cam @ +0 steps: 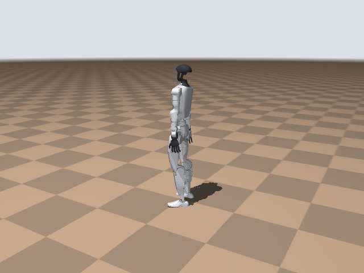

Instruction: Upper body actions

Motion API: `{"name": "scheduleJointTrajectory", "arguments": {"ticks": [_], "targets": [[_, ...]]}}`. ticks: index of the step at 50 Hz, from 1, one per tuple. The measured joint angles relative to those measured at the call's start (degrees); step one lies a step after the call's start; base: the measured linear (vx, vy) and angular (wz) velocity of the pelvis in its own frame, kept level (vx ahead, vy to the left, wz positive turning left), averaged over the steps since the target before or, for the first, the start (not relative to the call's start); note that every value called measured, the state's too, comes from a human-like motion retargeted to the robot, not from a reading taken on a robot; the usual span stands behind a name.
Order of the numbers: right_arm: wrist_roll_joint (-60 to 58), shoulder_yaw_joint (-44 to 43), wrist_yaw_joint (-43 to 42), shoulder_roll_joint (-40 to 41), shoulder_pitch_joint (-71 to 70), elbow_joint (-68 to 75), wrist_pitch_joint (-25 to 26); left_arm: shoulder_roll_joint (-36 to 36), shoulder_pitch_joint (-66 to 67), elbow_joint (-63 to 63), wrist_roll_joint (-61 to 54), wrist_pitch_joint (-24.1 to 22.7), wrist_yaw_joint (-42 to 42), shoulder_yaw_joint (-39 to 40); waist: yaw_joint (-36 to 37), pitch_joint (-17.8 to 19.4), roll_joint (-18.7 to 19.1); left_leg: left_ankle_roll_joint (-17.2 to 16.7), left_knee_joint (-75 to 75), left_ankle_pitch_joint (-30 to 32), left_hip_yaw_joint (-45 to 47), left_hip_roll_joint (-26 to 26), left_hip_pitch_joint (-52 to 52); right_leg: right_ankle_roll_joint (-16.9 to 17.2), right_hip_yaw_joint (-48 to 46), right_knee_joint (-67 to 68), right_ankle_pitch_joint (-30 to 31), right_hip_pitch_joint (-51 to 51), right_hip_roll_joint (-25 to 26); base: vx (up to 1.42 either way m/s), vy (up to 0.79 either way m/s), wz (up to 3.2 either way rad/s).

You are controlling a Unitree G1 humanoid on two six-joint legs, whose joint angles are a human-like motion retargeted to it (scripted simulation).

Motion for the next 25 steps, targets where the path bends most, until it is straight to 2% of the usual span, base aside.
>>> {"name": "scheduleJointTrajectory", "arguments": {"ticks": [13,17,22,25], "targets": [[-0.72,-0.23,0.73,0.27,0.33,-0.68,-0.03,0.15,0.33,0.08,-0.11,0.10,-0.03,0.40,-0.36,0.30,-0.03,-0.07,-0.22,0.53,0.23,0.09,0.24,-0.05,0.52,0.13,0.10,-0.22,0.22,0.00,0.00,0.00],[-3.03,-1.48,1.75,0.13,1.84,-2.66,-1.84,1.22,-0.32,2.82,-0.49,0.20,-0.14,-1.09,-0.52,0.58,0.01,-0.14,-0.30,0.66,0.74,0.26,0.55,-0.09,1.12,0.23,0.21,-0.32,0.43,0.00,0.00,0.00],[-7.56,-2.63,-0.78,-2.40,5.69,-2.01,-4.57,3.12,-6.01,6.57,-0.28,3.34,-1.04,-5.51,-0.84,1.49,-0.44,-0.06,-0.08,1.05,-0.03,0.32,0.39,-0.05,0.62,0.19,0.01,0.24,0.33,-0.01,-0.01,0.08],[-9.46,-3.95,-2.84,-5.10,9.31,0.39,-3.38,3.00,-11.32,3.95,0.31,1.91,-3.68,-6.15,-0.73,2.26,-0.99,0.01,0.25,1.42,-1.00,0.17,-0.11,0.07,-0.31,0.00,-0.21,0.82,-0.07,-0.02,-0.02,0.28]]}}
